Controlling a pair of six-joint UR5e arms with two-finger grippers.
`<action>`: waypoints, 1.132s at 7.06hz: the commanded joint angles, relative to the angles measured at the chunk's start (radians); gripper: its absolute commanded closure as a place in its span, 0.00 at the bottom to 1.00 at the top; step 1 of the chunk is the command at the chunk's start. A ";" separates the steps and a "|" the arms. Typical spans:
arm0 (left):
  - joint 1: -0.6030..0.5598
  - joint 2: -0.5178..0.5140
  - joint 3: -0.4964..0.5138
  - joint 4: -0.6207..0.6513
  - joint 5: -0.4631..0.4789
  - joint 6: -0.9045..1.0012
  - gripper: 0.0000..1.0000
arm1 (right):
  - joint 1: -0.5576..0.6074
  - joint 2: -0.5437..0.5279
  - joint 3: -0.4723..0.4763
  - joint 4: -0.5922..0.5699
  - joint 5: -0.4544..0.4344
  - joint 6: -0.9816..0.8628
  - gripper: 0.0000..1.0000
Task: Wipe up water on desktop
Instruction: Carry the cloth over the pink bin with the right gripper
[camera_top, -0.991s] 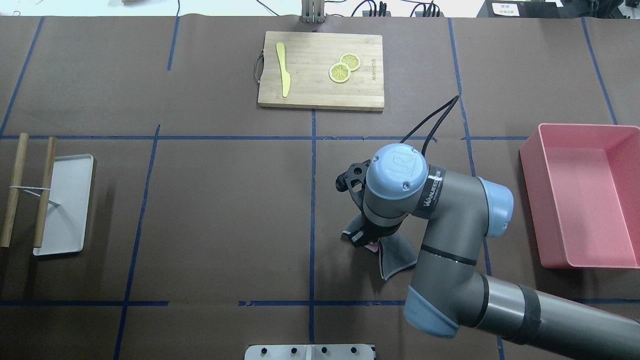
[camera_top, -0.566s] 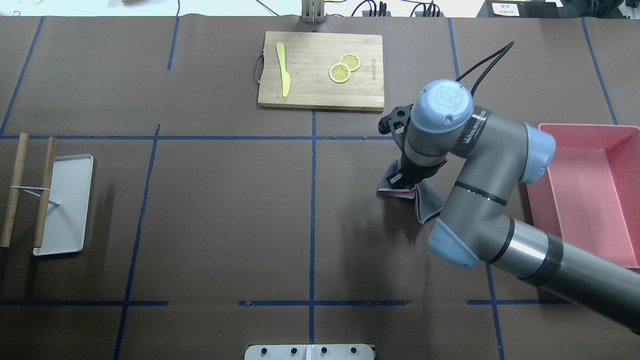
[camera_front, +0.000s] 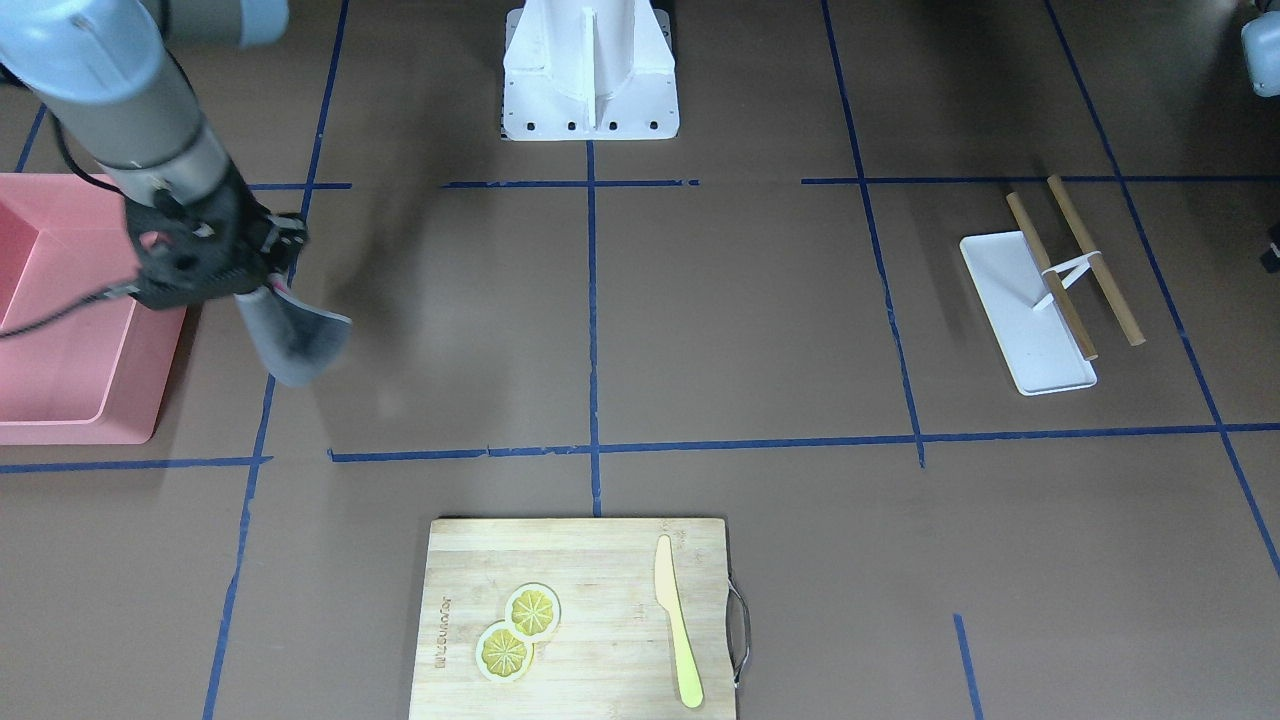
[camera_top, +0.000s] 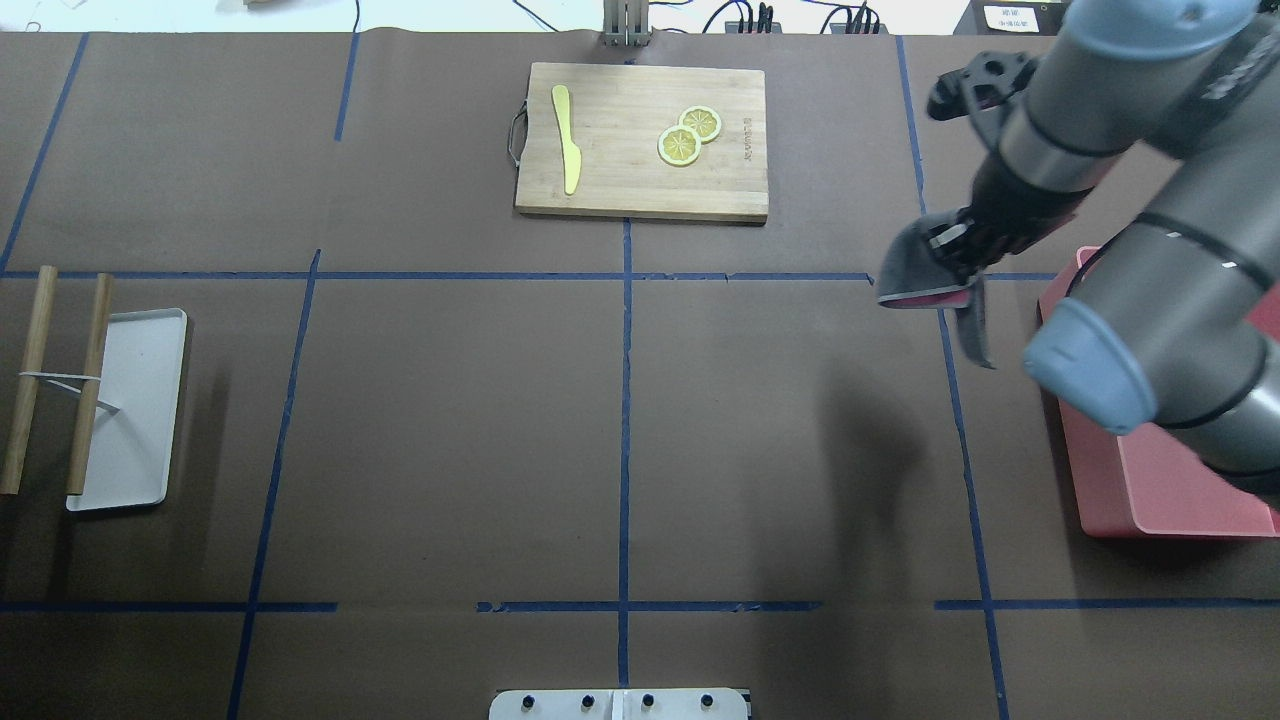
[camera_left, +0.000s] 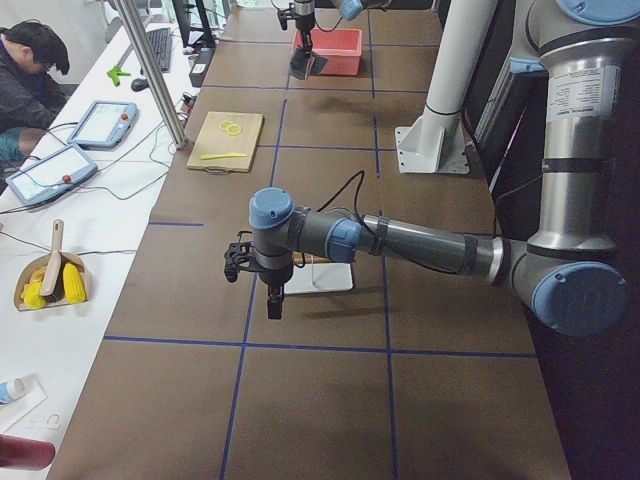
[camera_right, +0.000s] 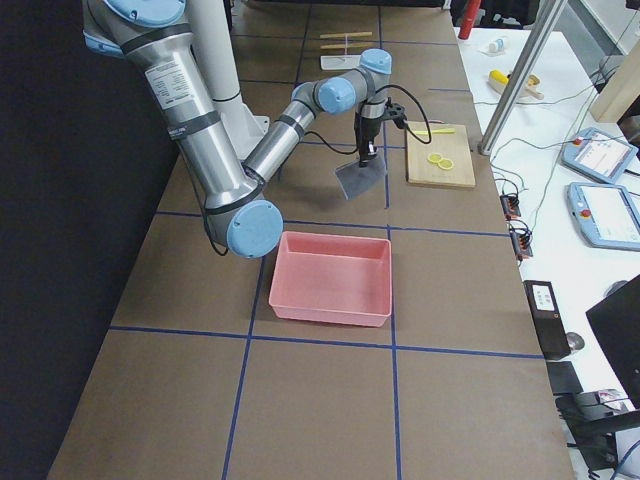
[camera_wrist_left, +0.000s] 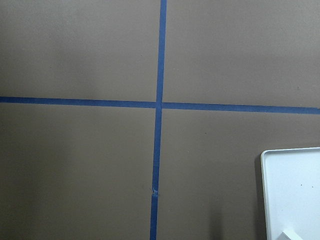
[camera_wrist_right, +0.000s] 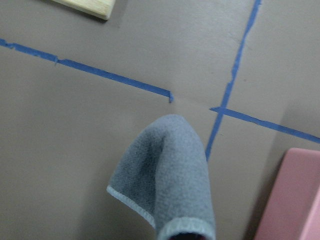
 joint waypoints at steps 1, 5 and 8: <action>0.000 0.001 0.002 0.000 0.001 0.000 0.00 | 0.092 -0.094 0.185 -0.219 0.004 -0.205 0.99; 0.001 0.005 0.014 -0.002 0.001 0.006 0.00 | 0.253 -0.443 0.184 -0.031 0.003 -0.452 0.97; 0.002 0.005 0.029 -0.002 0.001 0.011 0.00 | 0.254 -0.464 0.040 0.124 0.070 -0.454 0.96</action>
